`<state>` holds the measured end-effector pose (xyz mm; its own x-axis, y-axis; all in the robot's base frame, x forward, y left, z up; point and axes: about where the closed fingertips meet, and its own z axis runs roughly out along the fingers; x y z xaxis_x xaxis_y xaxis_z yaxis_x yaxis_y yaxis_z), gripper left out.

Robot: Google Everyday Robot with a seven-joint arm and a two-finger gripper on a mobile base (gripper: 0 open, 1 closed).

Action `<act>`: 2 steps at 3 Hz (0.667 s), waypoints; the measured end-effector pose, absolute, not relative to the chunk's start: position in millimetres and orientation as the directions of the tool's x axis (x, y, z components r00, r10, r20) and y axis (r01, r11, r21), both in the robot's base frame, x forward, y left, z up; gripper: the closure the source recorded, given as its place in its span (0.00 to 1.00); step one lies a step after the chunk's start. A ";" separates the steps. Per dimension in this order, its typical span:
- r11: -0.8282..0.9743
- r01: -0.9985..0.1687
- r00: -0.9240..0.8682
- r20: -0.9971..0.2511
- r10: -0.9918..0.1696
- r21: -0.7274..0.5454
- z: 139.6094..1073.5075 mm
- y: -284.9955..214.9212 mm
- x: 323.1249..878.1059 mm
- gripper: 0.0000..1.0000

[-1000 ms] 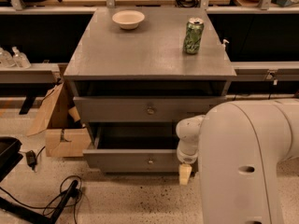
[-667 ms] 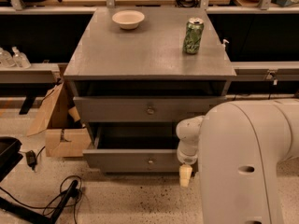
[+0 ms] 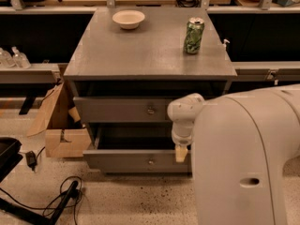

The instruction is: Open middle drawer

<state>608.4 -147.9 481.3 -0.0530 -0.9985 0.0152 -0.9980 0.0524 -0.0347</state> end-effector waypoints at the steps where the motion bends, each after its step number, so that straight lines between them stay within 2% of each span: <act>1: 0.025 -0.995 -0.024 -0.004 -1.000 -0.097 508.2 -137.8 628.5 0.72; 2: 0.026 -0.996 -0.025 -0.002 -1.000 -0.091 505.6 -138.4 626.7 0.95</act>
Offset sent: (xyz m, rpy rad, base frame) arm 0.0187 0.0095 0.0250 0.0151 -0.0581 0.0267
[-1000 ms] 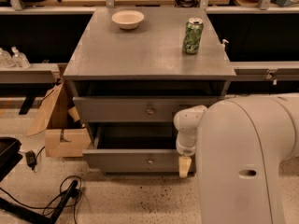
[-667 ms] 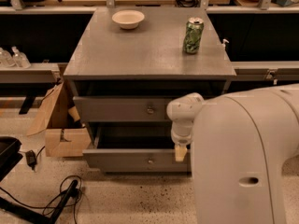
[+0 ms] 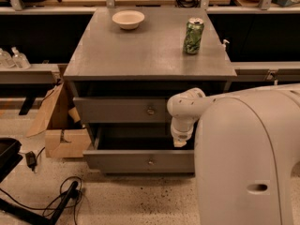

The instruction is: Open middle drawer

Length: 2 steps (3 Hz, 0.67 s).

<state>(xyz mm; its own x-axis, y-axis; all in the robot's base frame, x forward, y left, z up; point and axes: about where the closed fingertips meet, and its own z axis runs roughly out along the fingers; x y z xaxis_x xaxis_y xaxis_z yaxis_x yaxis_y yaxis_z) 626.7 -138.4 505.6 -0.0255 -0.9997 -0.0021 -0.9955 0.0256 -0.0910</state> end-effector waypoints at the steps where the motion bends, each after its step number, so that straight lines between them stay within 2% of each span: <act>1: 0.025 -0.996 -0.025 -0.002 -1.000 -0.089 504.7 -138.6 626.1 1.00; 2: 0.008 -0.993 -0.007 -0.016 -1.000 -0.118 491.7 -141.1 635.6 1.00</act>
Offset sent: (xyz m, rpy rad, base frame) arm 0.0261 -0.0060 -0.0299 0.0379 -0.0800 0.0471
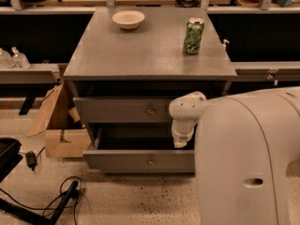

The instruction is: Open middle drawer

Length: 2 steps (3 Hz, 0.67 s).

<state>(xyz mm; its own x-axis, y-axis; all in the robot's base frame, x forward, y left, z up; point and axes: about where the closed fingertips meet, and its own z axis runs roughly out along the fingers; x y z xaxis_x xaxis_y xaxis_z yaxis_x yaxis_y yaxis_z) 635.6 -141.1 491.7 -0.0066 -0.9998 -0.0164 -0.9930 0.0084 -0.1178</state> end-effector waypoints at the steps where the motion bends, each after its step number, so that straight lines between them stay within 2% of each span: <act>1: -0.053 -0.979 0.066 -0.062 -0.996 -0.195 477.1 -143.7 653.1 1.00; 2: -0.110 -0.959 0.137 -0.087 -0.987 -0.259 472.2 -144.4 669.4 1.00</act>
Offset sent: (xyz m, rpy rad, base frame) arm 0.0565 -0.0048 -0.0203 0.1214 -0.2319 0.2241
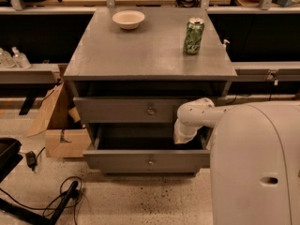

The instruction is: Open middle drawer

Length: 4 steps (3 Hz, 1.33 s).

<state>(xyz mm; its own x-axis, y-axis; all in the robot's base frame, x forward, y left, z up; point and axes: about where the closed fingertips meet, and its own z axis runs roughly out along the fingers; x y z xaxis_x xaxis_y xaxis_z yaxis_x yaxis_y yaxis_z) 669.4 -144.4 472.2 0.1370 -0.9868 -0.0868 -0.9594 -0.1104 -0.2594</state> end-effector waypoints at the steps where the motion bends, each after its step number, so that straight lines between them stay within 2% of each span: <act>1: -0.126 -0.950 0.164 -0.115 -0.980 -0.284 461.4 -148.1 671.1 1.00; 3: -0.051 -0.969 0.099 -0.192 -0.976 -0.241 426.5 -161.8 634.5 1.00; 4: -0.051 -0.969 0.099 -0.192 -0.976 -0.241 426.6 -161.8 634.5 1.00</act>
Offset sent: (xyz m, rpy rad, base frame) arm -0.0386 -0.0233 -0.0437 0.1299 -0.0090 -0.0369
